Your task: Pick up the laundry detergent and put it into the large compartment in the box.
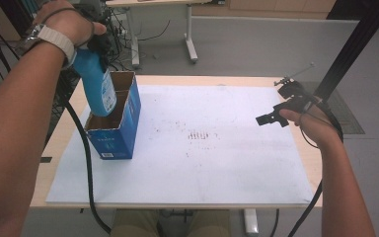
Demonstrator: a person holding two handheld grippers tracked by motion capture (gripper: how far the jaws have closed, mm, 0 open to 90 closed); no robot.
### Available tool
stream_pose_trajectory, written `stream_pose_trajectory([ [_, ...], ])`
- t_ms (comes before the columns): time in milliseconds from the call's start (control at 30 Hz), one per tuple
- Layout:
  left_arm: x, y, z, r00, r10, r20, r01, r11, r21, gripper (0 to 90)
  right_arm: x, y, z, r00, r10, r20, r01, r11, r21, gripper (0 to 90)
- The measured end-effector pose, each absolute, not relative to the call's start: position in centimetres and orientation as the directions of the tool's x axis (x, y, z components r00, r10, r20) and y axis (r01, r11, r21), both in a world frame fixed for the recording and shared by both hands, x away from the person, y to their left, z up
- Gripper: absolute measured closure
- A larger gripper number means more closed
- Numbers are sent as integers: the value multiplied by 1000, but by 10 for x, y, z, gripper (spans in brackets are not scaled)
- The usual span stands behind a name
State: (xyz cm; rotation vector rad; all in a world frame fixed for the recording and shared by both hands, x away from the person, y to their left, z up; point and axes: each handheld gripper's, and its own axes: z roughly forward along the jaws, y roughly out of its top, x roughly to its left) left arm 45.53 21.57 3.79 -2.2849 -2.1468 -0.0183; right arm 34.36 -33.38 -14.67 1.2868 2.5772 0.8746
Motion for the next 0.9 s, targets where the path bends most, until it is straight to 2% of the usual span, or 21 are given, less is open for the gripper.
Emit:
stream_pose_trajectory([
  [433, 463, 223, 9, 55, 998, 19, 998, -55, -4, 387, 345, -334, -150, -626, 767, 141, 694, 466, 548, 94],
  [900, 469, 224, -40, 55, 998, 21, 998, -55, -6, 386, 346, -337, -159, -619, 770, 156, 705, 457, 542, 93],
])
